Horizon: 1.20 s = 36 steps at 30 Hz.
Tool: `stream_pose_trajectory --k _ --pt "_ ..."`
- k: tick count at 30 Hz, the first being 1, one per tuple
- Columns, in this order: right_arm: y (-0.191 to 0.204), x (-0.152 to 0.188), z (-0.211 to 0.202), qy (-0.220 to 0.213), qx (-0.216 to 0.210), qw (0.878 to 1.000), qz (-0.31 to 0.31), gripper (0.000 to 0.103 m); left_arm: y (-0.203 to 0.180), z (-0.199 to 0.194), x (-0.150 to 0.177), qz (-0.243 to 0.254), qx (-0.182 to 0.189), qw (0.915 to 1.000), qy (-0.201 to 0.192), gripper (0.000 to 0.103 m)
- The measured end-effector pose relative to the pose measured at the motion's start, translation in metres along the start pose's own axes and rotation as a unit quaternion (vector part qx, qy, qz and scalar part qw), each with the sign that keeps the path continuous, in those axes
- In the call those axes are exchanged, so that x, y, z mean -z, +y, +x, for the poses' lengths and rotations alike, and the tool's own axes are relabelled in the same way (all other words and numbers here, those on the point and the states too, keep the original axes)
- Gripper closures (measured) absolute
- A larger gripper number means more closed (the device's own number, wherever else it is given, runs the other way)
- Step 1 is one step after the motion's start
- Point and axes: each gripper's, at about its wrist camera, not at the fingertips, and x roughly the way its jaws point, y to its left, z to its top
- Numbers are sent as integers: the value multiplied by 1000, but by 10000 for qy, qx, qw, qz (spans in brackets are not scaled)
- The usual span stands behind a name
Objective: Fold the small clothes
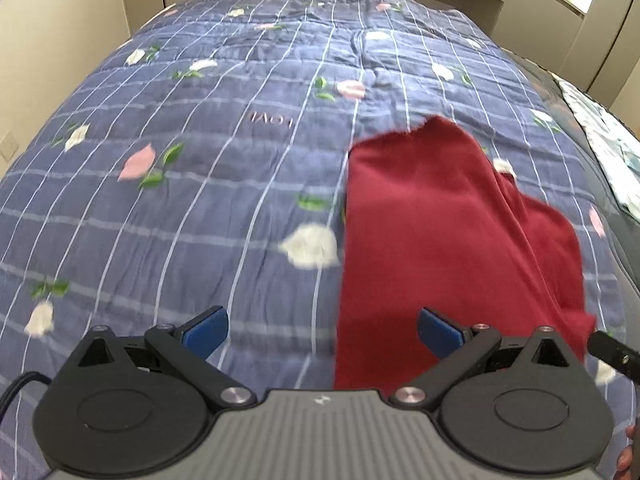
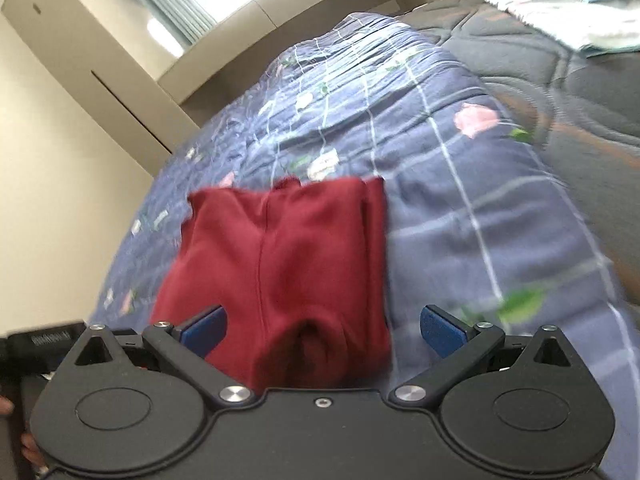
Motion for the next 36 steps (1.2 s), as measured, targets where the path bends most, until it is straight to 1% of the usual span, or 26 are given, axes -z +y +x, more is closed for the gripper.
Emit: stream_pose_trajectory --k 3,6,12,16,24,27,29,31,34,36 --pt "-6 -14 23 41 -81 9999 87 0 -3 18 -15 15 42 10000 -11 0" --pt "-9 -21 37 47 -90 9999 135 0 -4 36 -25 -1 229 9997 41 0" --pt "-19 -17 38 -222 -341 9983 407 0 5 63 -33 -200 637 9974 278 0" --pt "-18 -16 36 -270 -347 9985 336 2 9 66 -32 -315 750 9960 372 0" --pt "-16 -10 32 -360 -27 9991 229 19 5 67 -35 -251 659 9966 420 0" --pt "-16 -9 31 -367 44 9992 179 23 3 67 -35 -193 621 9970 408 0" --pt "-16 -9 31 -355 63 9992 153 24 3 66 -36 -194 617 9970 421 0" --pt "-17 -9 31 -347 72 9993 132 24 3 66 -36 -220 657 9966 448 0" --pt "-14 -8 31 -350 186 9992 40 29 6 67 -37 -292 773 9953 509 1" --pt "-13 -7 30 -360 284 9989 -36 37 9 68 -36 -349 902 9939 525 2"
